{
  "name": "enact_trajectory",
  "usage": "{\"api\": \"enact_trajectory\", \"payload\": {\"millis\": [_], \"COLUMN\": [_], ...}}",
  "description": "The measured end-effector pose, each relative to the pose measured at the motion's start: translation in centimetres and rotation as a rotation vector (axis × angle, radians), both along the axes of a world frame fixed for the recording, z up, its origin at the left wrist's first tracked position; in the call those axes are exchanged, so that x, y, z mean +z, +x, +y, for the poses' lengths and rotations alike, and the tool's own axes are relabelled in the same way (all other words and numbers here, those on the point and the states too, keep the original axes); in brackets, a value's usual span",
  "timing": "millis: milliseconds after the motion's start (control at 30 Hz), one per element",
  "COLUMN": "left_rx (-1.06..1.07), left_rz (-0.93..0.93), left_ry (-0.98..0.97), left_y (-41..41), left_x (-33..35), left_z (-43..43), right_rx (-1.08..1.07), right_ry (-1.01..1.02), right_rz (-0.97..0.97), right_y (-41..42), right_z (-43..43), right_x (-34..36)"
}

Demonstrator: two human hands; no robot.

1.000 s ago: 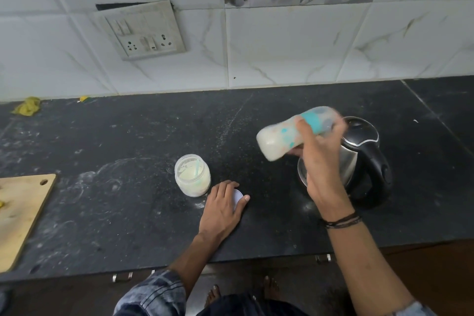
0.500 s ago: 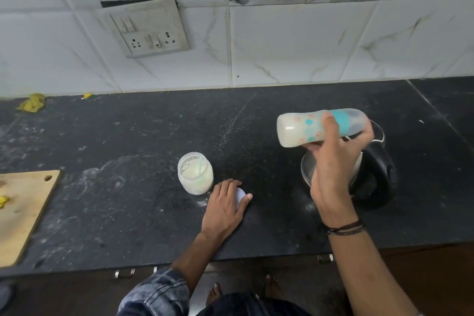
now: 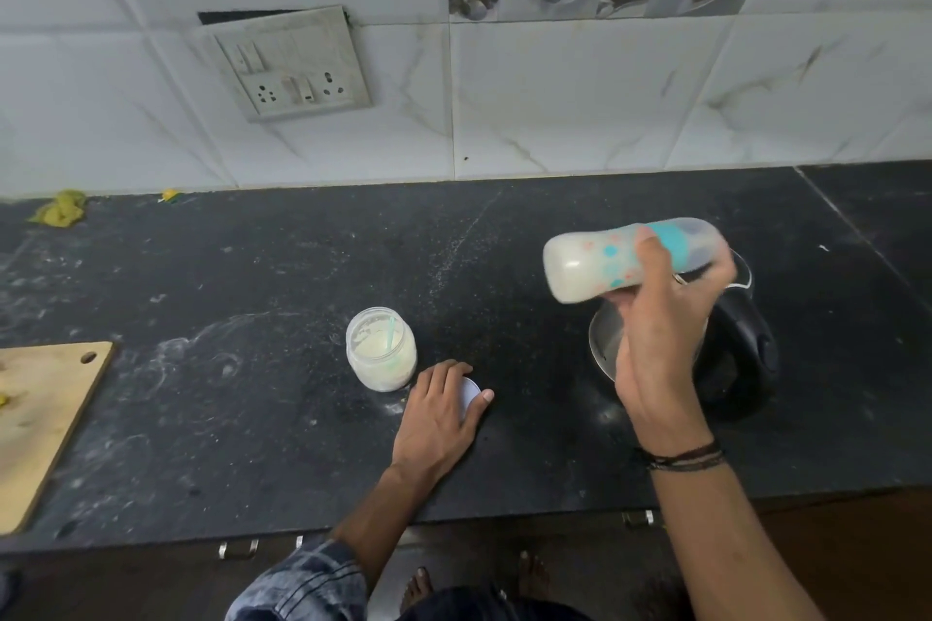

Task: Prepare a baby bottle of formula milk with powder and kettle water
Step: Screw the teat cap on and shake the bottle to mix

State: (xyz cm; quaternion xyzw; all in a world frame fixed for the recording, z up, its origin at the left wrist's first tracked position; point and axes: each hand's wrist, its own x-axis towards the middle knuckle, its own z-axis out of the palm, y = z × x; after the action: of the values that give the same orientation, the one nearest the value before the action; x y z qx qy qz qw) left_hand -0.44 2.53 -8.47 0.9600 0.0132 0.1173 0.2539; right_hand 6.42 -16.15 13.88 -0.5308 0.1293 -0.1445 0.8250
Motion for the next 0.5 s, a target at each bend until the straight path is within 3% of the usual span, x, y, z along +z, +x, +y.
{"api": "enact_trajectory", "payload": {"millis": [167, 267, 333, 400, 500], "left_rx": [-0.007, 0.001, -0.001, -0.003, 0.001], "left_rz": [0.011, 0.016, 0.018, 0.022, 0.021], "left_ry": [-0.003, -0.003, -0.003, -0.013, -0.014], "left_y": [0.0, 0.0, 0.0, 0.0, 0.0], "left_x": [0.1, 0.2, 0.2, 0.2, 0.1], "left_z": [0.1, 0.0, 0.0, 0.1, 0.0], "right_rx": [0.212, 0.052, 0.093, 0.268, 0.2], "right_ry": [-0.171, 0.005, -0.039, -0.208, -0.138], "right_rz": [0.07, 0.051, 0.064, 0.073, 0.042], "right_y": [0.2, 0.3, 0.4, 0.3, 0.1], "right_z": [0.2, 0.3, 0.5, 0.5, 0.3], "right_x": [-0.8, -0.8, -0.8, -1.1, -0.1]}}
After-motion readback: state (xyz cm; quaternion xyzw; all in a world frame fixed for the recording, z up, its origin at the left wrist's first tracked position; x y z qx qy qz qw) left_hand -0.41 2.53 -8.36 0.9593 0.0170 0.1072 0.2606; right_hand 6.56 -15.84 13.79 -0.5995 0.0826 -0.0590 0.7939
